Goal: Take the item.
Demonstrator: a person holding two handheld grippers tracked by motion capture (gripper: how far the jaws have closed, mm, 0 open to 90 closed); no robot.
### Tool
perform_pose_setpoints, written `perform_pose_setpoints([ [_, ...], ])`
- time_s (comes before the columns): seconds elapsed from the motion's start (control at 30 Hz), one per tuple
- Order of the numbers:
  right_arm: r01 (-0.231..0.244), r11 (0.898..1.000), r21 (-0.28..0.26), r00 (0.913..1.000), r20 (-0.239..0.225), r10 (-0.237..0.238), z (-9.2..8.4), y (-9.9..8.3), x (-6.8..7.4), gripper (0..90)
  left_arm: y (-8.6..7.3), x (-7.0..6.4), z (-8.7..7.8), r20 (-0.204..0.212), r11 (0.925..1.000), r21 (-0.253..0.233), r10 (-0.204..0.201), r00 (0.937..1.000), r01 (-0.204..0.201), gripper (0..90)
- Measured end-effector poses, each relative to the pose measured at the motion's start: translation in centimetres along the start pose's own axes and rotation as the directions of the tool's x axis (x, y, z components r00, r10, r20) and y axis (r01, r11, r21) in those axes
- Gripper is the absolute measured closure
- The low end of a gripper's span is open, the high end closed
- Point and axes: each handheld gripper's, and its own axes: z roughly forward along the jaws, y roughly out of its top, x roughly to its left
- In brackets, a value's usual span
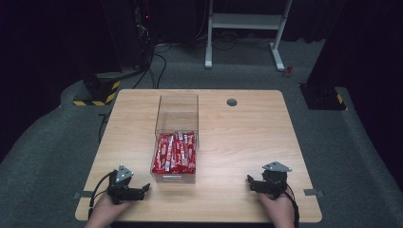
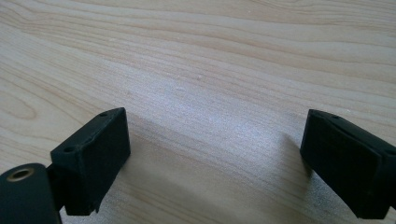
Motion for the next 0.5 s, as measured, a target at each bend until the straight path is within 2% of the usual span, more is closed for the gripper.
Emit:
perform_pose_setpoints([
  [0.5,0.002,1.000,-0.001,1.0000,0.000,-0.002,0.01,0.00,-0.02,8.1,0.00,0.00,0.00,0.000,1.0000,0.000,0.000,1.0000,0.000,2.5],
])
